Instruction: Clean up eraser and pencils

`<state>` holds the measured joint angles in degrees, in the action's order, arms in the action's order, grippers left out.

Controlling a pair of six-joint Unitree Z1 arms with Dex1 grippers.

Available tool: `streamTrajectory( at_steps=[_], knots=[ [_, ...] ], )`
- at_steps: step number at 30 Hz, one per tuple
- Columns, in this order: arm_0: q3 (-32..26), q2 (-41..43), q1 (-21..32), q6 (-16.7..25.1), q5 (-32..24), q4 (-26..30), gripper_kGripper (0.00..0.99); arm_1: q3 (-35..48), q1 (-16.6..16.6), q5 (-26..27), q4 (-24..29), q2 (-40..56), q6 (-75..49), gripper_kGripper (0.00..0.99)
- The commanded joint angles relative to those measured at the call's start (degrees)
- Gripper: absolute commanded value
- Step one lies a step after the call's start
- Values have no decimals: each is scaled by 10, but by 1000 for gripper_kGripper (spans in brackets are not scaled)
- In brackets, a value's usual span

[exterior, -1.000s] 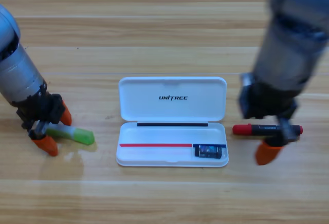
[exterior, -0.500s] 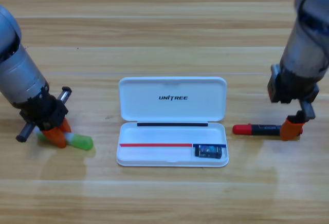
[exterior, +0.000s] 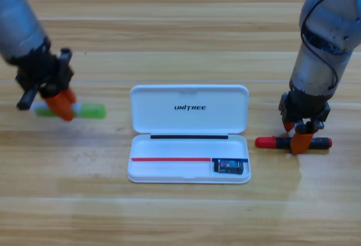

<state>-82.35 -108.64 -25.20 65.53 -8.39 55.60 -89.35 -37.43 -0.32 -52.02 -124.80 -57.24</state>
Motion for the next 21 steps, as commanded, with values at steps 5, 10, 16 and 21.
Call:
streamTrajectory(
  at_steps=[5, 10, 16, 21],
  knots=[
    [-120, -120, -95, -70, -71, 72, 0, 7, 16, 1, 9, -44, -9, 0],
    [-152, -155, -123, -110, -74, 79, 0, 21, 16, -11, 3, 10, 5, 0],
    [-178, -188, -149, -142, -71, 79, 0, 40, 15, -12, -20, 90, 18, 0],
    [-195, -204, -169, -162, -64, 78, 0, 51, 13, -8, -29, 113, 17, 0]
  ],
)
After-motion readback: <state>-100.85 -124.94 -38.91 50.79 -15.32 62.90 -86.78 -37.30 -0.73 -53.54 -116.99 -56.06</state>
